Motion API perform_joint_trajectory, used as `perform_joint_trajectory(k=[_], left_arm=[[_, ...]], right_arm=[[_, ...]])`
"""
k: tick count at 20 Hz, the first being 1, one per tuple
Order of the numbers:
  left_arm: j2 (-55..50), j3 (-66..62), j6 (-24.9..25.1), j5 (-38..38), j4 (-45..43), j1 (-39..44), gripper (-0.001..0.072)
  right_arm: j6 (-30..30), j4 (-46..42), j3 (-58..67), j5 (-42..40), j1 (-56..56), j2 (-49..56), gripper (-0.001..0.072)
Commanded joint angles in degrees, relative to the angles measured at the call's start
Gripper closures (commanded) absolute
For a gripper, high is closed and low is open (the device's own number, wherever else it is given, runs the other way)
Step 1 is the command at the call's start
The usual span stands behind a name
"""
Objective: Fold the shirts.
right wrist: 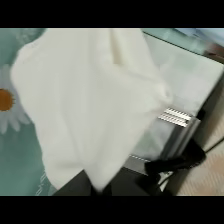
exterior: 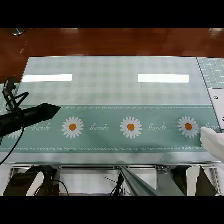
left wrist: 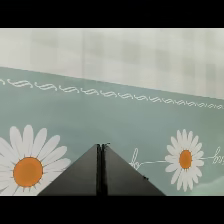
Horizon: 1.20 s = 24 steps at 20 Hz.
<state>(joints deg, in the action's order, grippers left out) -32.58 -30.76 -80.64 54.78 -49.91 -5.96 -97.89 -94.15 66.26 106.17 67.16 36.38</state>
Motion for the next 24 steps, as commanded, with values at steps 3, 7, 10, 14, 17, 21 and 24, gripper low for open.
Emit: perform_joint_trajectory(k=[3, 7, 10, 14, 17, 21, 24], left_arm=[[0.0, 0.0, 0.0, -0.2, 1.1, 0.5, 0.0677], [-3.2, -2.7, 3.3, -0.1, 1.1, 2.1, 0.0678], [-8.7, -11.1, 3.5, 3.2, 1.1, 2.1, 0.0677], [-18.8, -29.1, 3.5, 8.3, 1.1, 3.4, 0.0678], [-25.2, -39.9, 6.1, 9.0, 0.9, 10.0, 0.0678], [-26.5, -35.1, -3.4, 6.7, -10.5, 19.0, 0.0679], [-28.5, -27.7, -5.7, 0.7, -20.2, 21.2, 0.0679]], right_arm=[[-3.7, -10.5, -2.7, -0.2, 0.8, -2.6, 0.0081], [1.9, 0.2, -1.4, -4.4, -1.3, 0.7, 0.0093], [4.3, 21.4, 3.0, -12.2, -2.8, 6.5, 0.0565], [8.3, 47.6, 4.0, -30.4, -20.3, 11.8, 0.0689], [12.0, 39.6, 3.3, -40.3, -48.3, 15.7, 0.0689], [-6.4, 4.7, -4.5, -44.8, -80.5, 24.7, 0.0690], [-12.6, -6.1, -5.7, -40.3, -84.9, 33.0, 0.0689]])
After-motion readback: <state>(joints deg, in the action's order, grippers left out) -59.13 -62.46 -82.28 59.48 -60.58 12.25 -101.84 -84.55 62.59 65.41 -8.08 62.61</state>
